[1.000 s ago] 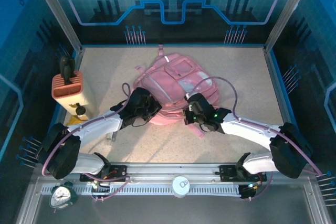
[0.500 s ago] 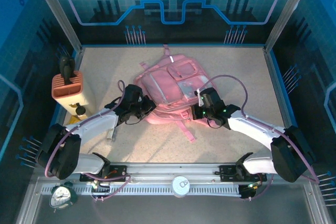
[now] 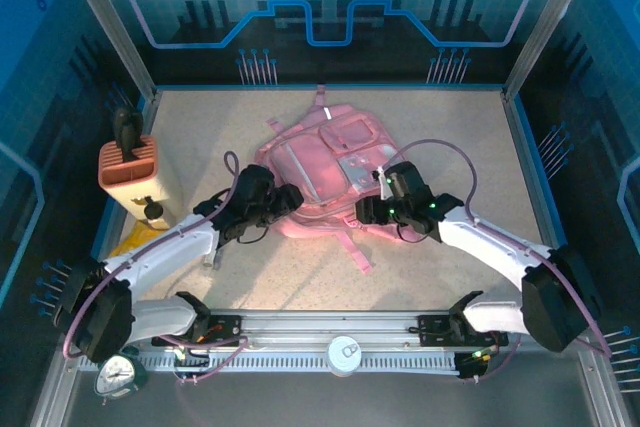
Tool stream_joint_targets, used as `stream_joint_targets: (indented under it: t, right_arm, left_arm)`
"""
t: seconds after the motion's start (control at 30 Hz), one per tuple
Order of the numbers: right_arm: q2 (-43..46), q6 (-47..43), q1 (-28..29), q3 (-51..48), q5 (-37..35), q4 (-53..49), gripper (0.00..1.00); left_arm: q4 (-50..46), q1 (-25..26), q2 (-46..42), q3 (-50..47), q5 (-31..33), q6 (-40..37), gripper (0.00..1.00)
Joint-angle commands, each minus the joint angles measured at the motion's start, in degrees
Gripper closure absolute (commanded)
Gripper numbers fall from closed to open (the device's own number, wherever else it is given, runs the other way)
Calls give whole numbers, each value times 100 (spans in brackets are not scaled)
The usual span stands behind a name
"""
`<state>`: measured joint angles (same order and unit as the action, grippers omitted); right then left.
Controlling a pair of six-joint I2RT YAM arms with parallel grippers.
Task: Pack the student bag
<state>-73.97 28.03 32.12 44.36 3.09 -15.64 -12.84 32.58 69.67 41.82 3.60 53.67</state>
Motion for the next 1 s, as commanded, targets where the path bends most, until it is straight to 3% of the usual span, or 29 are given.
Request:
stream_joint_targets:
  t: [0.0,0.2,0.33,0.63,0.97]
  right_arm:
    - [-314,73,-65,455,442,-221,40]
    - [-840,266,-68,927,710,-146,34]
    - [-1118,481,-84,1105,642,-204,36]
    - [-1475,997,-15,1318,594,255,40]
    - [-2173,1130,-30,1639,765,570,61]
  left_arm:
    - [-520,298,-57,296,774,-113,24]
    - [-579,847,264,634,1321,-145,10]
    - [-747,1185,354,886,1734,-36,1]
    - [-1169,1549,662,1206,2541,6,1]
    - [-1140,1550,643,993,2629,38,1]
